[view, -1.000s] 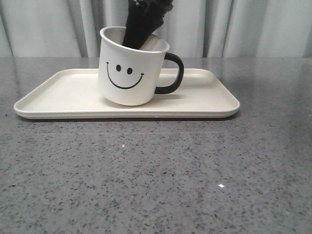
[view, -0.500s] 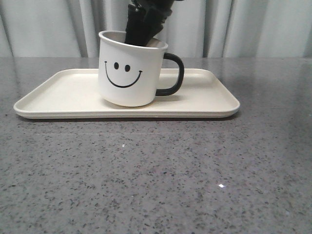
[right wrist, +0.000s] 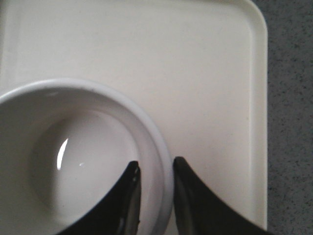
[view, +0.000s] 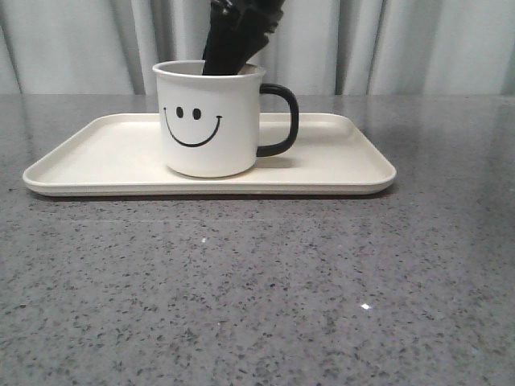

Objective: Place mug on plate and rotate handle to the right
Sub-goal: 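Open the right gripper and lift it away from the mug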

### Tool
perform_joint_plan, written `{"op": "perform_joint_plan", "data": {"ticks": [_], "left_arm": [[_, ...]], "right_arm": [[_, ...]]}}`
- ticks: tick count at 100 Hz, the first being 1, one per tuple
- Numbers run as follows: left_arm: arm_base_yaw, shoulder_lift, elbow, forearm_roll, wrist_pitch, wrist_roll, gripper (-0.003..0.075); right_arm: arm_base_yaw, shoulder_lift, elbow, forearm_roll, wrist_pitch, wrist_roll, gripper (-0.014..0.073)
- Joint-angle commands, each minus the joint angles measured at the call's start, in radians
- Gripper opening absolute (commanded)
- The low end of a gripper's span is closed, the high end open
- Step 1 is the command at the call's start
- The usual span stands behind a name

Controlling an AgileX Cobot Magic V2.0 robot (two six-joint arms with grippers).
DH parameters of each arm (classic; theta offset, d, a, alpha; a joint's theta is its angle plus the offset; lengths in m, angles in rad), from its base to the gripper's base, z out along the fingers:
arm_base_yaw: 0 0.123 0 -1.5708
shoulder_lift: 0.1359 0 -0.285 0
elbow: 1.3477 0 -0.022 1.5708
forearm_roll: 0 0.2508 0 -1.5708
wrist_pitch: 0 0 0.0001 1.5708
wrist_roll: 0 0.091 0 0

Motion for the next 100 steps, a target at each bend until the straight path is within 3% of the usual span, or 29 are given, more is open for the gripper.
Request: {"op": "perform_joint_plan", "data": {"ticks": [1, 43, 79, 100], "left_arm": [[0.002, -0.014, -0.026, -0.012, -0.057, -0.008, -0.002], [0.002, -0.014, -0.026, -0.012, -0.057, -0.008, -0.002], [0.002, -0.014, -0.026, -0.012, -0.058, -0.008, -0.002], [0.002, -0.014, -0.026, -0.012, -0.058, -0.008, -0.002]], "right_arm": [[-0.004, -0.073, -0.047, 0.049, 0.096, 0.002, 0.0194], [-0.004, -0.09, -0.056, 0.1, 0.079, 0.004, 0.0194], [-0.021, -0.213, -0.058, 0.102, -0.13, 0.136, 0.0194], [-0.092, -0.307, -0.058, 0.157, -0.2, 0.208, 0.0194]]}}
